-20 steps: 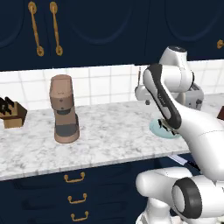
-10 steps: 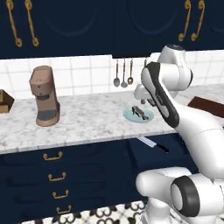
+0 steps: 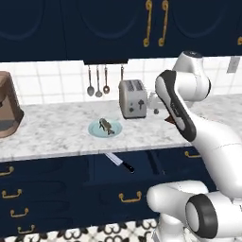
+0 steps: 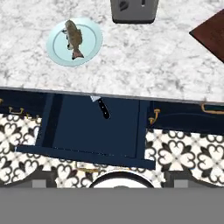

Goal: Pick up the knife from the drawer and place it on the cutting board. Then place the meat from the plate to the cutting board.

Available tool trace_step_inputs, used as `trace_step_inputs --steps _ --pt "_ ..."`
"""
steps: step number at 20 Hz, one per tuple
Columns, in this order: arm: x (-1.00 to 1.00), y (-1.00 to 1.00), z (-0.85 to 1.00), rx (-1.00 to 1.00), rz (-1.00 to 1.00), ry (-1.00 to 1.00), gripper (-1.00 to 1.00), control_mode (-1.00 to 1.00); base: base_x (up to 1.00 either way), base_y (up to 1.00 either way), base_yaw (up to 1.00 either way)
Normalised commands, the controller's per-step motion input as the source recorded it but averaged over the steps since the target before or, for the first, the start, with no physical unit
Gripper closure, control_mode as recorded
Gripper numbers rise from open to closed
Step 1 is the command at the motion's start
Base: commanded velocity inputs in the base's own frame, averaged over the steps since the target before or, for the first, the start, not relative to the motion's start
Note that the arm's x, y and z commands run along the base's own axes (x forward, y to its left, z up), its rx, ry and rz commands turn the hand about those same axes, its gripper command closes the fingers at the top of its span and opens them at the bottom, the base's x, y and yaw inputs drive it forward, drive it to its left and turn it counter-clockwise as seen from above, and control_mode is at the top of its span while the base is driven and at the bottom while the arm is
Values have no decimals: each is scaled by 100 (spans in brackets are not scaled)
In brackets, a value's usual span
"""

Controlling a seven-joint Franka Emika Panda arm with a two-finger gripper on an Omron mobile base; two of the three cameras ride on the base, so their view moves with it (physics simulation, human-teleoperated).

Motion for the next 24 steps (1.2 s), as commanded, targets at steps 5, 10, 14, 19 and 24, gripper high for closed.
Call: trace_step_inputs --steps 5,10,14,19,24 --pt "0 0 0 0 0 0 -100 100 49 -100 26" --pt "0 0 0 0 0 0 -100 100 66 -98 37" --pt "0 0 0 0 0 0 -100 100 31 -60 38" --pt "0 0 0 0 0 0 -100 100 21 -7 19" --pt "0 0 0 0 0 0 -100 100 38 0 6"
